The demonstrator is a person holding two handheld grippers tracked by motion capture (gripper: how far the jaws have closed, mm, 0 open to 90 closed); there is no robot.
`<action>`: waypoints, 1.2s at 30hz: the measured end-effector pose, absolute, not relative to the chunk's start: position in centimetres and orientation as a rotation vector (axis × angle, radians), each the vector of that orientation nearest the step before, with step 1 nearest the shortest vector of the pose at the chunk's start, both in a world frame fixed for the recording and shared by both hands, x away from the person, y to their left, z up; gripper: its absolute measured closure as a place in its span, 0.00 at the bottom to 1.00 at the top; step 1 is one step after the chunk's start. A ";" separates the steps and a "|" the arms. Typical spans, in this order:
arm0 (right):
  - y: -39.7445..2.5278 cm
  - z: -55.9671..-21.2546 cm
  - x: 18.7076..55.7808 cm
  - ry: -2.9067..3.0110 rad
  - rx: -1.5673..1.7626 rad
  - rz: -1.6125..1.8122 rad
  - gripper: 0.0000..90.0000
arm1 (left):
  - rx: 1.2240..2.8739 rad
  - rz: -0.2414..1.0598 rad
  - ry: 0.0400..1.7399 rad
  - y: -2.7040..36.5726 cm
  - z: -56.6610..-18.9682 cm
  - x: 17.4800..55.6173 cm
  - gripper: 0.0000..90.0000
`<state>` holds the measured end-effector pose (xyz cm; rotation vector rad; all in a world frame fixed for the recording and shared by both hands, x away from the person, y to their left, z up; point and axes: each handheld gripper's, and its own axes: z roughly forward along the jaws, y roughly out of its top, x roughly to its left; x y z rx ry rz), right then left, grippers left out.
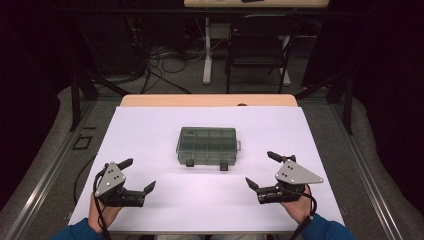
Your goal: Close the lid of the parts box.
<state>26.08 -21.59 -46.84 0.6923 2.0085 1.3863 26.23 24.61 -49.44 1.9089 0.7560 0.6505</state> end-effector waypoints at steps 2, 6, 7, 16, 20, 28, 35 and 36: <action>-21.9 -47.4 25.7 2.013 0.704 1.379 0.02 | 1.917 0.646 0.762 25.0 -49.8 26.0 0.00; -22.7 -48.2 25.1 2.006 0.741 1.378 0.01 | 1.919 0.637 0.777 25.4 -50.3 25.6 0.00; -22.9 -48.4 25.0 2.002 0.742 1.381 0.01 | 1.918 0.633 0.775 25.5 -50.4 25.5 0.00; -24.3 -49.7 24.5 1.989 0.798 1.384 0.00 | 1.914 0.629 0.783 26.1 -51.5 24.8 0.00; -24.6 -50.1 24.1 1.995 0.818 1.369 0.00 | 1.921 0.635 0.776 26.0 -51.8 24.8 0.00; -24.3 -50.7 23.5 2.020 0.816 1.338 0.00 | 1.925 0.632 0.803 26.3 -52.3 25.1 0.00; -24.1 -50.7 23.2 2.012 0.808 1.323 0.00 | 1.930 0.627 0.798 26.2 -52.5 25.2 0.00; -24.1 -50.6 23.2 2.002 0.807 1.329 0.00 | 1.931 0.625 0.799 26.2 -52.5 25.2 0.00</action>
